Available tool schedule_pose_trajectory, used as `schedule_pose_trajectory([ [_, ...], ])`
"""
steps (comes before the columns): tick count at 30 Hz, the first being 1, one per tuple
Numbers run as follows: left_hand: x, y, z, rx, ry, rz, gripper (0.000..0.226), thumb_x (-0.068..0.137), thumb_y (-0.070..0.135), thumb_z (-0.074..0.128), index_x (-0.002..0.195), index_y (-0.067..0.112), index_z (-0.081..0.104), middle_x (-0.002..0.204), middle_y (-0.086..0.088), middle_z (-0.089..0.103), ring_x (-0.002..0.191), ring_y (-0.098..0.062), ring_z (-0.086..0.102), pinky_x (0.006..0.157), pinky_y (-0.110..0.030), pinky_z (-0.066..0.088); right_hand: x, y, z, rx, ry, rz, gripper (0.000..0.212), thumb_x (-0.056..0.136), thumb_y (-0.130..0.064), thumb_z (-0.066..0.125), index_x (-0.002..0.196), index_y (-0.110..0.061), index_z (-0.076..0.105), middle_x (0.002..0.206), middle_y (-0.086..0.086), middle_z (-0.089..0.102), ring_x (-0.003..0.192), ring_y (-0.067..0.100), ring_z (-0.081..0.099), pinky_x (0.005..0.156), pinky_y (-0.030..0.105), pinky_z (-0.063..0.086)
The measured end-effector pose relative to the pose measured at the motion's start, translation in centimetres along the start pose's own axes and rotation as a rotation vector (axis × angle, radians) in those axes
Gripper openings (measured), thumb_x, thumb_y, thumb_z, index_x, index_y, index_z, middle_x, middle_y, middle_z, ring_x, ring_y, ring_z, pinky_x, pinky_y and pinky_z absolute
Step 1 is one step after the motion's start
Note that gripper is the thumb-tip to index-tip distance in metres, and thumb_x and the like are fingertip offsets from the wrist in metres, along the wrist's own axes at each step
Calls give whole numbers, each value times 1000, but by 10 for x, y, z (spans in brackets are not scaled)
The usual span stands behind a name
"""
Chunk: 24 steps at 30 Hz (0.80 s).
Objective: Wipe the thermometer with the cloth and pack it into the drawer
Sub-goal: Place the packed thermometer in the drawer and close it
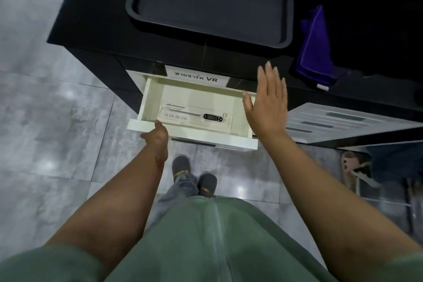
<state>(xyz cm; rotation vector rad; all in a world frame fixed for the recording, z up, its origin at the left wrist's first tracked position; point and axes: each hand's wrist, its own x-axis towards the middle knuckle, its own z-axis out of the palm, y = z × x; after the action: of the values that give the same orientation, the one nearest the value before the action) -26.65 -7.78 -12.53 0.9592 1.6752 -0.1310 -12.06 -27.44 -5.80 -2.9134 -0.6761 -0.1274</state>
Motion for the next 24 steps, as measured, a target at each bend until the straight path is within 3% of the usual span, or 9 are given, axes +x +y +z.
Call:
schedule_pose_trajectory([
  [3,-5,9,3,-121,-165,-86,67,99,56,32,153,17,26,156,-3,34,140,-27,36,116,-39,26,14,13,9,-78,-114,45,70,101,-49,27,156,-12,6,165,8,2,151,22,-3,123,41,1],
  [6,-13,19,6,-237,-228,-97,50,102,49,33,143,21,43,146,2,48,134,-21,46,112,-33,30,21,21,20,-132,-207,44,72,101,-54,18,156,-13,-2,165,7,-6,151,22,-10,123,42,-1],
  [11,-13,30,6,-363,-227,-185,44,97,39,35,136,25,51,135,4,57,124,-22,54,99,-32,38,25,18,29,-160,-150,54,79,99,-60,18,156,-8,-1,164,11,-4,151,24,-6,123,42,0],
  [16,-15,40,15,-463,-273,-143,43,99,36,32,133,22,56,121,0,62,105,-24,60,81,-32,42,25,19,36,-169,-100,51,81,99,-59,25,156,-6,4,164,14,2,151,27,-1,123,43,2],
  [18,-10,51,19,-498,-285,-118,44,97,37,35,131,22,59,126,3,64,100,-22,63,73,-33,49,26,19,37,-166,-87,51,82,98,-58,29,155,-5,5,164,14,4,151,27,1,123,44,2],
  [19,-7,56,23,-491,-289,-104,46,97,39,35,133,22,58,133,1,61,107,-21,61,75,-32,51,26,19,38,-164,-80,51,82,98,-58,30,155,-5,6,164,15,4,151,28,2,122,44,2],
  [20,-5,62,25,-493,-300,-103,49,97,42,34,137,21,55,141,-1,55,120,-22,55,88,-33,49,26,18,38,-165,-75,51,82,98,-58,32,155,-5,6,163,15,5,151,28,2,122,44,2],
  [22,-1,74,33,-511,-323,-119,58,98,49,32,146,18,44,154,-5,38,140,-26,36,114,-38,29,27,19,39,-170,-70,51,83,98,-57,34,155,-4,6,163,15,5,151,28,2,123,44,3],
  [24,2,88,42,-532,-354,-131,63,98,51,32,149,16,37,157,-7,31,144,-27,29,118,-42,21,27,20,40,-168,-65,50,83,97,-56,35,155,-4,7,163,15,5,151,29,3,122,45,3],
])
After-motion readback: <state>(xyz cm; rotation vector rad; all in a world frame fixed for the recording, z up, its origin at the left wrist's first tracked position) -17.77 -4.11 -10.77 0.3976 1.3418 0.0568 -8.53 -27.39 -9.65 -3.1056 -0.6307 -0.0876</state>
